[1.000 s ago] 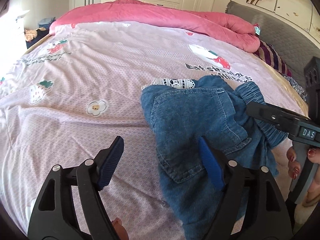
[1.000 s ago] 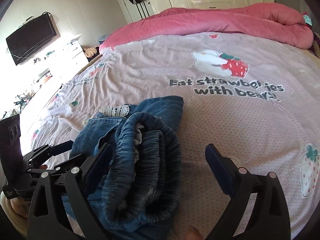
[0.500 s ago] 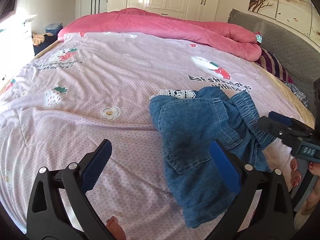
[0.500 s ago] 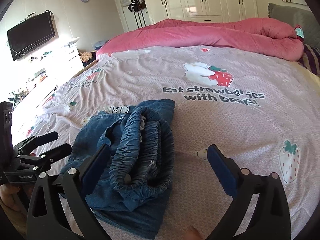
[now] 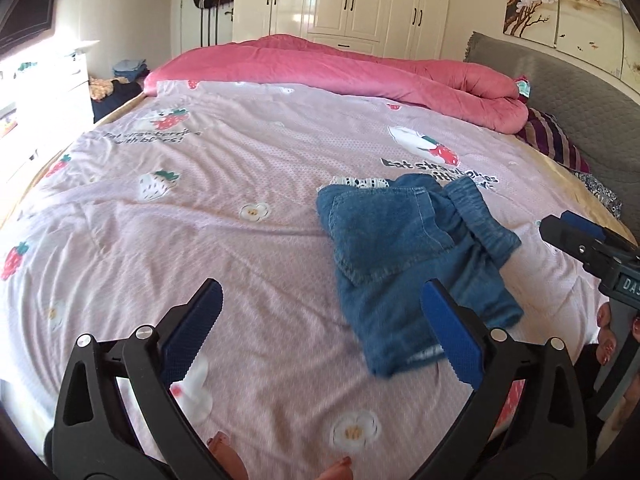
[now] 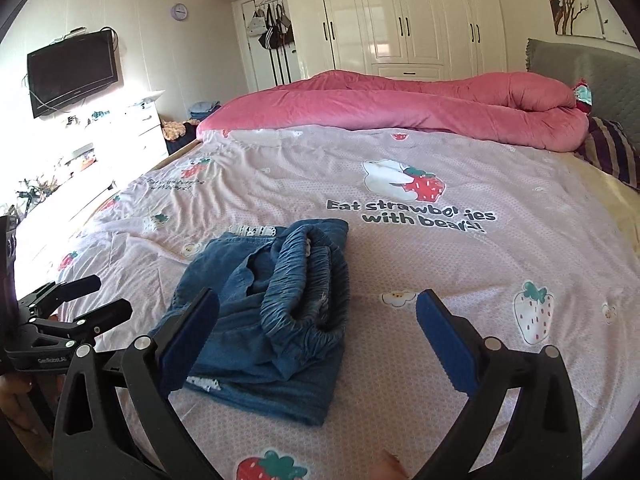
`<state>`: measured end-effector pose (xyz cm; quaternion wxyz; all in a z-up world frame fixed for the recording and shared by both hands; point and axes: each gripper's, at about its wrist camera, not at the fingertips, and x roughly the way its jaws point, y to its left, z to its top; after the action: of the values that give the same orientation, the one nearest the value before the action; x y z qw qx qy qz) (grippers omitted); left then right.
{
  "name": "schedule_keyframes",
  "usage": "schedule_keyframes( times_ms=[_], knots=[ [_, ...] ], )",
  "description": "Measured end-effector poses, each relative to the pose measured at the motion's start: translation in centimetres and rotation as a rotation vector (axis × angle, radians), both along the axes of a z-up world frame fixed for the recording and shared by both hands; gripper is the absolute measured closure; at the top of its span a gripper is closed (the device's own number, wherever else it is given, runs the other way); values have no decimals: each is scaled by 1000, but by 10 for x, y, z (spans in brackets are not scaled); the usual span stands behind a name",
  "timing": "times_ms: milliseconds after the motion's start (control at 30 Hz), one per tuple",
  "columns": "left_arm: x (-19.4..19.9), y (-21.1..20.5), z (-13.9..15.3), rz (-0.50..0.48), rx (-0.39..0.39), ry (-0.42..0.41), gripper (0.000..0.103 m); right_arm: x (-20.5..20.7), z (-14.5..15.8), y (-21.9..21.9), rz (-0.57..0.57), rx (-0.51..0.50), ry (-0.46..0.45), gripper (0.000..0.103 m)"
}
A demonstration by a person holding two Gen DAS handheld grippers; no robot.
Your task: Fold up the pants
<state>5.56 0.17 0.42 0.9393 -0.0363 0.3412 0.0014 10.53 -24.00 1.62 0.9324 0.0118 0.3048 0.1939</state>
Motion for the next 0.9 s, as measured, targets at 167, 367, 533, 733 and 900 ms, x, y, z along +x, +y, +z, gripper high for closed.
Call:
schedule_keyframes(
  times_ms=[167, 367, 533, 733, 900],
  knots=[
    [-20, 0, 3, 17, 23, -2, 9, -15, 4, 2, 1, 12, 10, 5],
    [-41, 2, 6, 45, 30, -7, 9, -39, 3, 1, 9, 5, 22, 5],
    [-60, -7, -1, 45, 27, -1, 9, -60, -6, -2, -2, 16, 30, 5],
    [-75, -16, -13, 39, 39, 22, 9, -70, -17, -5, -7, 14, 58, 5],
    [-86, -25, -17, 19, 43, 20, 9, -79, -21, -9, -19, 18, 67, 5]
  ],
)
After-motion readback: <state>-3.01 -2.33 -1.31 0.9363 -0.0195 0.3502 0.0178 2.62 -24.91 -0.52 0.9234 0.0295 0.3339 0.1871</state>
